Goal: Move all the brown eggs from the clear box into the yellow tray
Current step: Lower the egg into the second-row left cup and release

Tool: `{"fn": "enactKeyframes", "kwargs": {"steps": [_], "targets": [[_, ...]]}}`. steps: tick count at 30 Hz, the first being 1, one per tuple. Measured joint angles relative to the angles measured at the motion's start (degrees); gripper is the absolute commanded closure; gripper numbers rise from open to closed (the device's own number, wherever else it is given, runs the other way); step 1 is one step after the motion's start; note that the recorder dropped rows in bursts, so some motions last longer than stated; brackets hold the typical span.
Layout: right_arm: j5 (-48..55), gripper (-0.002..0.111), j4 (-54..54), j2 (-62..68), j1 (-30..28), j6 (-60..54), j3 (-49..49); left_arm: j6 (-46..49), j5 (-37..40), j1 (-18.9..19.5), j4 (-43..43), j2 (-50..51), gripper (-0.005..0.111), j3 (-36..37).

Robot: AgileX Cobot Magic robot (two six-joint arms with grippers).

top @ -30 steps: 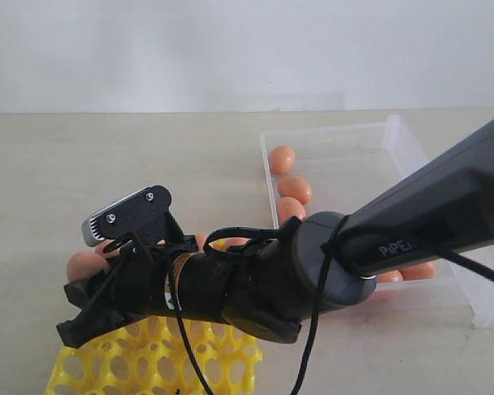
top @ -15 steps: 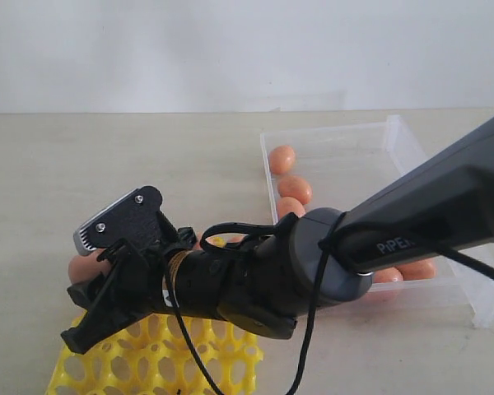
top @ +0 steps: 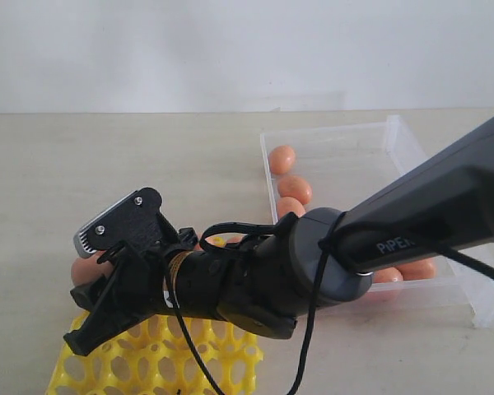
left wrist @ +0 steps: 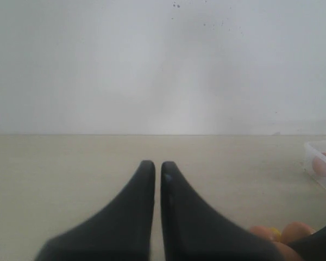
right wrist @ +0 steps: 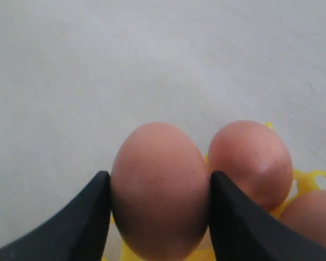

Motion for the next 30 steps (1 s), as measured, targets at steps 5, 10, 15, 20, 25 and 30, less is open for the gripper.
{"fn": "enactKeyframes", "kwargs": {"steps": [5,10,15,20,25,30], "targets": [[0.0,0.077,0.0,0.0,0.0,-0.66,0.0,0.0,0.0,0.0,0.0,0.0,0.103,0.0],[0.0,0.075,0.0,0.0,0.0,-1.07,0.0,0.0,0.0,0.0,0.0,0.0,0.103,0.0],[0.78,0.075,0.0,0.0,0.0,-1.07,0.0,0.0,0.0,0.0,0.0,0.0,0.103,0.0],[0.92,0.06,0.0,0.0,0.0,-1.07,0.0,0.0,0.0,0.0,0.0,0.0,0.103,0.0],[0.92,0.056,0.0,0.0,0.0,-1.07,0.0,0.0,0.0,0.0,0.0,0.0,0.103,0.0],[0.92,0.056,0.0,0.0,0.0,-1.18,0.0,0.0,0.0,0.0,0.0,0.0,0.103,0.0]]}}
